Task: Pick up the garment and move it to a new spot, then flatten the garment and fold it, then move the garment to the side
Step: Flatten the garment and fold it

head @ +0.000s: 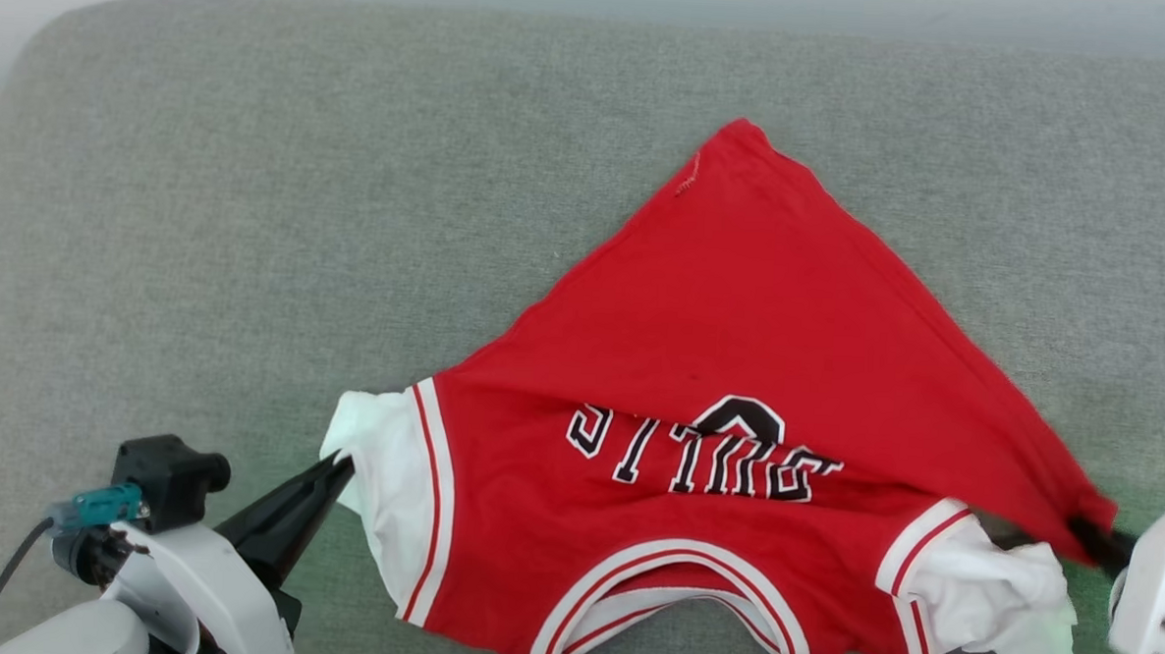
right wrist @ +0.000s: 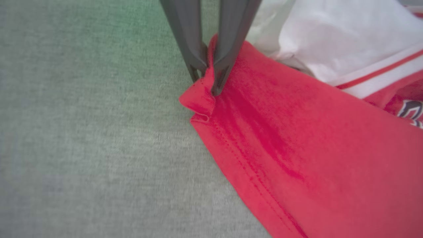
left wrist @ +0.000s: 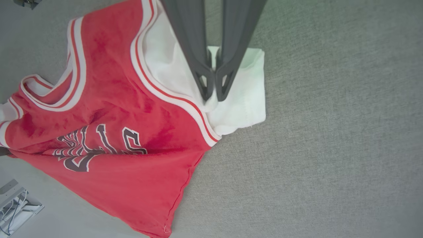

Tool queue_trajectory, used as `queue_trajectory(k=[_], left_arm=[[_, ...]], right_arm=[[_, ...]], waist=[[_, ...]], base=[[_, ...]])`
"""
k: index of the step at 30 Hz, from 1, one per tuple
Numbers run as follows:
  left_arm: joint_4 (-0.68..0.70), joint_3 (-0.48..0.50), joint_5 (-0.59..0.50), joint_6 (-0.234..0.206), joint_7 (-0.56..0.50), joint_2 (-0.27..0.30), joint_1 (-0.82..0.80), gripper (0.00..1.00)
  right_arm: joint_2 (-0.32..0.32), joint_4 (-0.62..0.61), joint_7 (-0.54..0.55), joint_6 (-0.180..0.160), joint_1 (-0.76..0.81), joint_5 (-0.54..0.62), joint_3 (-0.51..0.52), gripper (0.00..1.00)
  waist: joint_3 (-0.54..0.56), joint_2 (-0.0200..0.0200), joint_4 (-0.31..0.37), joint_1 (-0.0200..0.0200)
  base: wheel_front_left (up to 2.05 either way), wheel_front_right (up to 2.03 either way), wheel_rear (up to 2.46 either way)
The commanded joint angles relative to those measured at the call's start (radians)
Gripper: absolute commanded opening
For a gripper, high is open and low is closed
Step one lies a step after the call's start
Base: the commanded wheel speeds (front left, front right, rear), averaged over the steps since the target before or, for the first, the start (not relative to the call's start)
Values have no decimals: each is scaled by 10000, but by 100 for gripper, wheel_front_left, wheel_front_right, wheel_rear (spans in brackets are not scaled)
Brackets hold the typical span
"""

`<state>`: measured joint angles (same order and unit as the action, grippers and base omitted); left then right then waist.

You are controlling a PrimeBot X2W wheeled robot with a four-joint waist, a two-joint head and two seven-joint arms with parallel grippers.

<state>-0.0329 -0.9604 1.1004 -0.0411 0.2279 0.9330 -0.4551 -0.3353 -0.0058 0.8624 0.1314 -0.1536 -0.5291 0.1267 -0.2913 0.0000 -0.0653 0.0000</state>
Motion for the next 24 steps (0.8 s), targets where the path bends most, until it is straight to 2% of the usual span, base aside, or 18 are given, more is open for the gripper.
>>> queue_trajectory(k=[1, 5, 8, 9, 11, 12, 17, 21, 24], left_arm=[[24, -3, -23, -29, -13, 13, 9, 0], [21, -19, -23, -1, -49, -26, -56, 0], [-27, -21, -2, 38, -47, -70, -85, 0], [-48, -26, 1, 61, -56, -90, -95, 0], [-92, -45, -3, 100, -80, -127, -125, 0], [-119, -56, -8, 124, -90, -141, -138, 0], [-192, -73, 14, 137, -79, -136, -99, 0], [-160, -86, 34, 107, -54, -101, -7, 0], [-103, -94, 30, 92, -42, -106, 35, 0]], right_arm=[[144, -90, 55, -15, 225, 120, 91, 0], [786, -267, -14, -15, 996, 327, 312, 0], [1043, 216, -379, -17, 1081, 406, 268, 0], [1062, 455, -588, -20, 1015, 498, 246, 4], [1008, 902, -865, -29, 991, 620, 68, 42], [1065, 1044, -995, -29, 961, 599, 34, 100], [675, 850, -1073, -49, 825, 321, -141, 100], [431, -177, -970, -25, 895, 75, 2, 100], [482, -1253, -752, -15, 912, 62, 151, 100]], waist=[[3, 0, 48, 0], [-35, 0, 100, 0], [-61, 0, 142, 0], [-66, 0, 147, 0], [-56, 0, 143, 0], [-44, 0, 145, 0], [47, 0, 165, 0], [121, 0, 187, 0], [160, 0, 173, 0]], base=[[0, 0, 0], [0, 0, 0], [0, 0, 0], [0, 0, 0], [0, 0, 0], [0, 0, 0], [0, 0, 0], [0, 0, 0], [0, 0, 0]])
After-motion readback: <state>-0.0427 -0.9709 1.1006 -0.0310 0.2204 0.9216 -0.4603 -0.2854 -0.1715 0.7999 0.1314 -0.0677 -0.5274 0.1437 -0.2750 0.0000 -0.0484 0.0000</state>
